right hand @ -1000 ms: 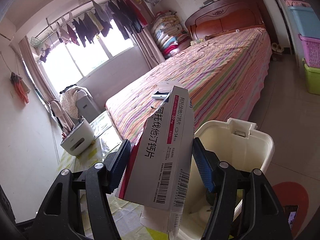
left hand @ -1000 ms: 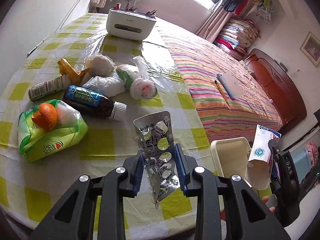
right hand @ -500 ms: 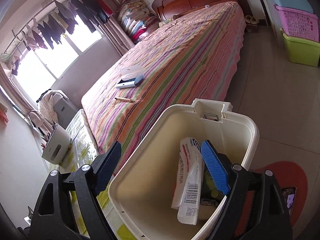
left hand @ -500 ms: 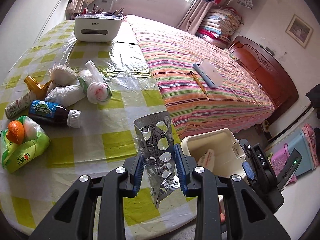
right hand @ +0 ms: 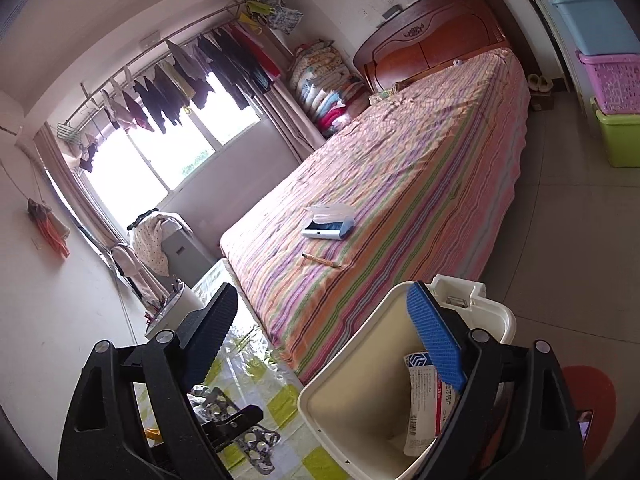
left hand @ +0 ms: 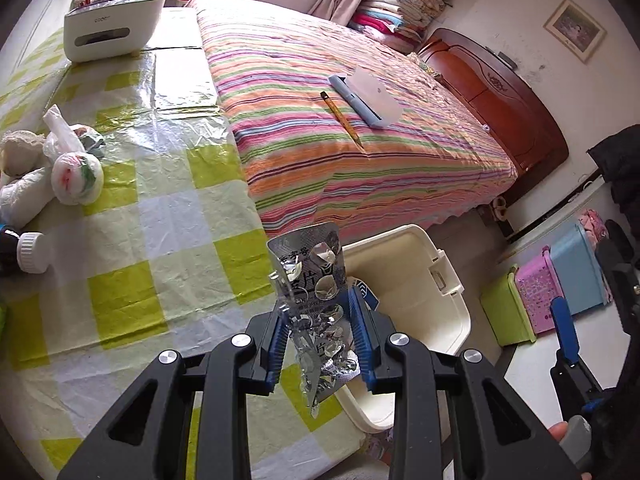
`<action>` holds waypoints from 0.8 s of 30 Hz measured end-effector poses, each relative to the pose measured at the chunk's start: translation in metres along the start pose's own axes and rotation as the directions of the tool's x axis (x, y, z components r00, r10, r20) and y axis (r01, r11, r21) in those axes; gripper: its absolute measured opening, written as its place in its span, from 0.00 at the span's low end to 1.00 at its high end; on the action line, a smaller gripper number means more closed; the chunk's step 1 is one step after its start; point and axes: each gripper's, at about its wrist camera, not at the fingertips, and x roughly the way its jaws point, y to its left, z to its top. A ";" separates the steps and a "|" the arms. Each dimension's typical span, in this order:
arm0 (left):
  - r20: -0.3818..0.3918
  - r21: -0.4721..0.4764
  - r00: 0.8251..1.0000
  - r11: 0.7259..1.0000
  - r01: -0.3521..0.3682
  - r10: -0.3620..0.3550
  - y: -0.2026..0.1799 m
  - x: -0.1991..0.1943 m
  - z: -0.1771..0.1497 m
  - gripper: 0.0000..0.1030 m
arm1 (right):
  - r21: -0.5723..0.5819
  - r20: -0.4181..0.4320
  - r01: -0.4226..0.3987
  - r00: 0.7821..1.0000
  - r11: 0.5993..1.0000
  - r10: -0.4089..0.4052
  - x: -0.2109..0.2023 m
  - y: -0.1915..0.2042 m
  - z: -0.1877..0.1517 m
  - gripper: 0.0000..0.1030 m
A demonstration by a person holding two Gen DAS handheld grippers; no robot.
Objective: Collect trash
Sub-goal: 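Carry the medicine box into the bin with the right tool while the left tool drops the blister pack in, then withdraw both tools from the bin back toward the table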
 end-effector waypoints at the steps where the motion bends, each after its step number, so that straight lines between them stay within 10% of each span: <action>1: -0.019 0.008 1.000 1.000 0.016 -0.016 -0.005 0.009 0.002 0.28 | -0.005 0.001 -0.022 1.000 1.000 0.022 -0.004 0.005 0.003 0.84; 11: -0.137 0.097 0.987 0.991 0.095 -0.081 -0.062 0.070 0.004 0.29 | -0.048 0.017 -0.124 0.992 0.991 0.125 -0.029 0.034 0.007 0.86; 16: -0.105 0.093 0.991 0.992 0.088 -0.078 -0.070 0.079 0.005 0.74 | -0.053 0.007 -0.133 0.991 0.990 0.133 -0.029 0.037 0.003 0.86; 24: -0.073 0.045 0.996 0.998 0.050 -0.047 -0.044 0.063 0.002 0.78 | -0.056 0.009 -0.136 0.991 0.989 0.136 -0.028 0.040 -0.003 0.86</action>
